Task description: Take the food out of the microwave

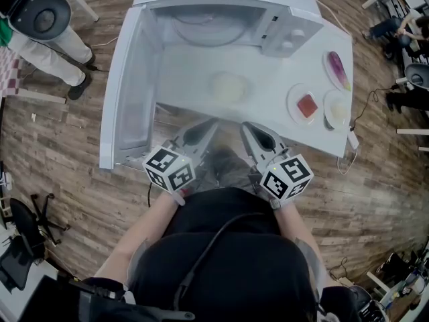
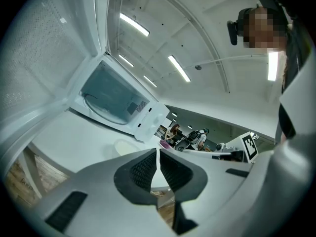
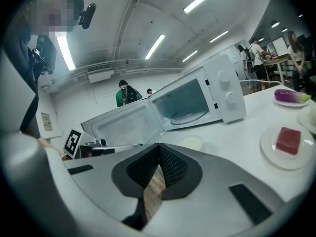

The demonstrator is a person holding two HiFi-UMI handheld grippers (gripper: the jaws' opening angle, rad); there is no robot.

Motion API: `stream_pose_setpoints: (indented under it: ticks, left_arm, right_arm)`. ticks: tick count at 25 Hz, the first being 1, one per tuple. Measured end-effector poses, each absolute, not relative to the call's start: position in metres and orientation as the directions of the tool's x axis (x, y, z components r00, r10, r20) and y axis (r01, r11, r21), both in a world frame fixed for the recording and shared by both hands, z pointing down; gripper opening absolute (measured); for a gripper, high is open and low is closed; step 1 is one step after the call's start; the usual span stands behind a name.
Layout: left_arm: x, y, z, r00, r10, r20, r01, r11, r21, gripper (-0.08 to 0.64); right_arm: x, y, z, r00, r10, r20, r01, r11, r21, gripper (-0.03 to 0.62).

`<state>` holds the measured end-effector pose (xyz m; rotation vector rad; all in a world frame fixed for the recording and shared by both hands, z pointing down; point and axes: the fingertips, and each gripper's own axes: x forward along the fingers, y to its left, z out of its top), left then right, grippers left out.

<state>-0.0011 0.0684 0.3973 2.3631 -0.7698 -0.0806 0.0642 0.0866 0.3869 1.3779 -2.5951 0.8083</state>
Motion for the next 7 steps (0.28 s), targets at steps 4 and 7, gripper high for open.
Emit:
stream_pose_setpoints:
  ticks: [4,7]
  left_arm:
    - [-0.0052,0.0693,0.3989,0.82,-0.555,0.142,-0.519,-0.615,0.594,0.031]
    - [-0.0097,0.0697,0.4013,0.814,-0.562,0.15,-0.528,-0.607,0.594,0.031]
  right_arm:
    - [0.0624,0.0886,0.3889,-0.582,-0.745,0.326,-0.797,0.443,-0.41,0.02]
    - [0.0589,0.0895,0.3904,-0.583,-0.743,0.329,-0.797,0.442,-0.412,0.02]
